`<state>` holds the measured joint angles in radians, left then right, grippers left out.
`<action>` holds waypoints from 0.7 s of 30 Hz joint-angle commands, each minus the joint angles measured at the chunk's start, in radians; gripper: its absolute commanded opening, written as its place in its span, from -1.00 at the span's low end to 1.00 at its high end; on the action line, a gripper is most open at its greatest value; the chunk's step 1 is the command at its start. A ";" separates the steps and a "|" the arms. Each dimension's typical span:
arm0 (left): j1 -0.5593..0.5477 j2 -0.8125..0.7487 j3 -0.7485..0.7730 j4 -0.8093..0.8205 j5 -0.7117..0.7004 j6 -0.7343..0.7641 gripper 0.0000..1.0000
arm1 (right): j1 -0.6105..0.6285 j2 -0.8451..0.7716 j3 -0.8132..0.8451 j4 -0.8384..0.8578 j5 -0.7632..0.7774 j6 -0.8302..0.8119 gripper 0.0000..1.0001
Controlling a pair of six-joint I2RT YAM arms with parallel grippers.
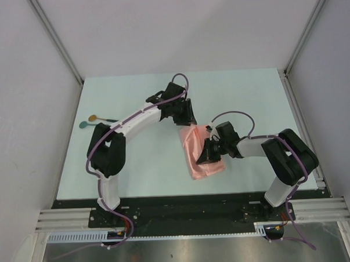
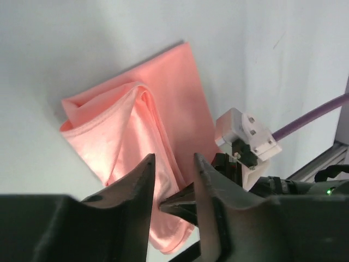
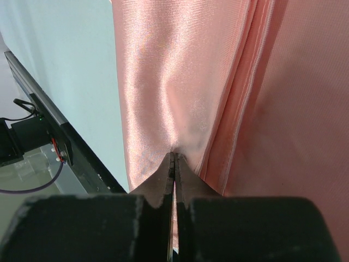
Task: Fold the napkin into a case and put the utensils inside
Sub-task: Smooth out the 2/3-rectangle-folded napkin at the center of the board.
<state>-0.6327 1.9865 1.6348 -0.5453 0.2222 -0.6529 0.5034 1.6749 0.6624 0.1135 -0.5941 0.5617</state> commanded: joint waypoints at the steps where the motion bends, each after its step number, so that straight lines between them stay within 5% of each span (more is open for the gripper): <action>1: 0.057 -0.034 -0.098 0.034 0.060 0.010 -0.49 | -0.012 0.016 -0.014 -0.003 0.051 -0.020 -1.00; 7: 0.093 0.018 -0.109 0.068 0.080 0.010 -0.86 | -0.012 0.016 -0.014 -0.005 0.050 -0.022 -1.00; 21: 0.071 0.155 -0.040 0.123 0.141 -0.024 -0.92 | -0.011 0.008 -0.014 0.002 0.050 -0.010 -1.00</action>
<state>-0.5503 2.1181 1.5406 -0.4595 0.3206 -0.6556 0.5007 1.6752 0.6621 0.1139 -0.5964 0.5648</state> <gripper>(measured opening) 0.047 0.009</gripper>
